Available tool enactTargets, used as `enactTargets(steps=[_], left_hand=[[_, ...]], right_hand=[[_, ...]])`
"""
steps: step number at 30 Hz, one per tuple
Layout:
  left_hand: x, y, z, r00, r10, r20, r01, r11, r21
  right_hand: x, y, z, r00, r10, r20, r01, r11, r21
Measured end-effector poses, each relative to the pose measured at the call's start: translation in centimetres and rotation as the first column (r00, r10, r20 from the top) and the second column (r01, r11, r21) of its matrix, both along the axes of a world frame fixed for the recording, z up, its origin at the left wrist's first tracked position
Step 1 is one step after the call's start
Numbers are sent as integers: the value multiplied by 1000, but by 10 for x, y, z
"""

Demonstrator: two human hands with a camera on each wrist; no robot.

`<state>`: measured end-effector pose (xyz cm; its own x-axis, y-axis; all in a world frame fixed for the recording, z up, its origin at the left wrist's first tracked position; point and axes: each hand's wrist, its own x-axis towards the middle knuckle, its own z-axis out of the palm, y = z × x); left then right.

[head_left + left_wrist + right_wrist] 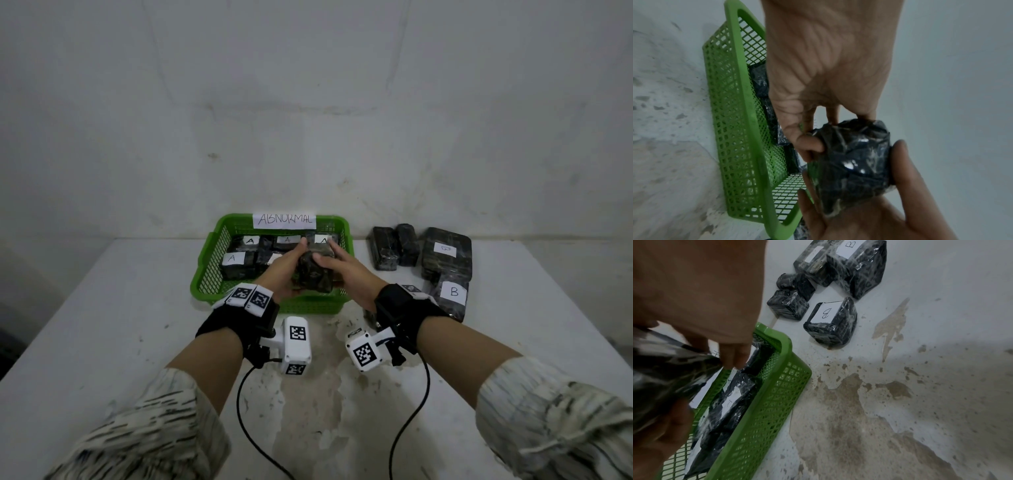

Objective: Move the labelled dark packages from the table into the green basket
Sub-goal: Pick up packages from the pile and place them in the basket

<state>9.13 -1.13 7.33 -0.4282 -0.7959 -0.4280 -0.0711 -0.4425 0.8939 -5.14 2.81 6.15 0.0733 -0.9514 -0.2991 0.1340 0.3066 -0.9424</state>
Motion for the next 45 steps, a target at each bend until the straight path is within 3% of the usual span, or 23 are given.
enactTargets(steps=[6, 11, 14, 20, 24, 30, 36, 38, 42, 45], left_hand=[[3, 4, -1, 988, -151, 21, 151, 988, 21], [-1, 6, -3, 990, -114, 77, 119, 991, -59], [-1, 4, -2, 993, -74, 96, 82, 993, -86], [-2, 2, -2, 995, -44, 93, 52, 996, -78], [2, 3, -6, 988, -100, 119, 105, 994, -33], [2, -1, -5, 998, 41, 49, -31, 982, -186], [4, -5, -10, 994, 65, -93, -65, 998, 1], [5, -3, -7, 995, 74, -64, -75, 997, -13], [6, -1, -8, 991, 54, 122, -35, 988, -153], [7, 0, -11, 994, 49, 102, -31, 986, -163]], right_hand=[[-5, 1, 4, 995, -92, -39, 90, 995, -47], [-5, 2, 9, 995, -48, -92, 44, 998, -47], [-11, -8, -10, 997, 6, -80, -5, 1000, 9], [-10, 3, 0, 989, -9, -145, 1, 999, -51], [-11, 1, 3, 986, -12, -164, 4, 999, -49], [-12, 3, 3, 974, -15, -228, 11, 1000, -20], [-11, 7, 3, 964, 85, -252, -68, 995, 75], [-11, 8, 1, 957, 112, -269, -89, 991, 96], [-11, 8, 1, 958, 62, -281, -23, 990, 138], [-9, 7, 1, 971, 24, -239, 20, 983, 180]])
